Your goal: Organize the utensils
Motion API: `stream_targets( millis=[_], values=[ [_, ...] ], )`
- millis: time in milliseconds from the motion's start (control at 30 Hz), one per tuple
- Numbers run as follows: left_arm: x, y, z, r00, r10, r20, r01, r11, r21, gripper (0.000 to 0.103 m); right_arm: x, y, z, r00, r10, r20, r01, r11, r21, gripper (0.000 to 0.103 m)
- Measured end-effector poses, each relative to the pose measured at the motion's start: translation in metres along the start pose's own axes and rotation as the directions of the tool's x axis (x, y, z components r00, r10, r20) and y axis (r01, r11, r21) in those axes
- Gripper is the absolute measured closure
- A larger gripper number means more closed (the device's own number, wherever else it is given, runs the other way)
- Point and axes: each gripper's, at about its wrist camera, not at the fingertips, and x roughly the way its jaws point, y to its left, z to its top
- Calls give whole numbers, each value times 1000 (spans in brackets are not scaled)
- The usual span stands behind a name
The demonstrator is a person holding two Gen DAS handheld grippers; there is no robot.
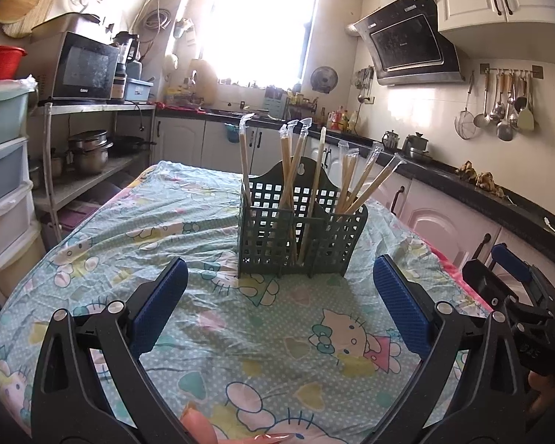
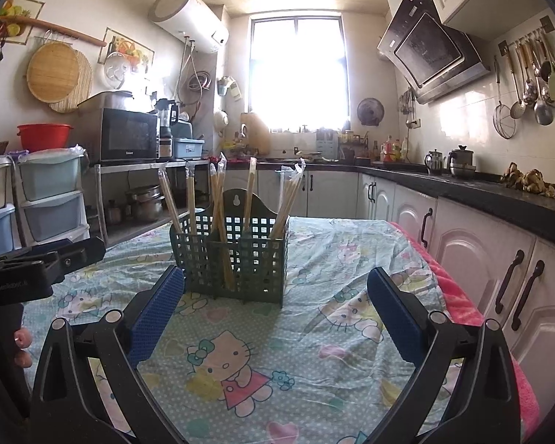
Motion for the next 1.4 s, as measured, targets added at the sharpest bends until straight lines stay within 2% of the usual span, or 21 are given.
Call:
stream_targets(
  millis=[1400],
  values=[
    [1, 2, 0, 1000, 2, -1, -2, 1000, 0, 11, 0, -2, -1, 1000, -8, 0, 8, 1000, 7, 6]
  ],
)
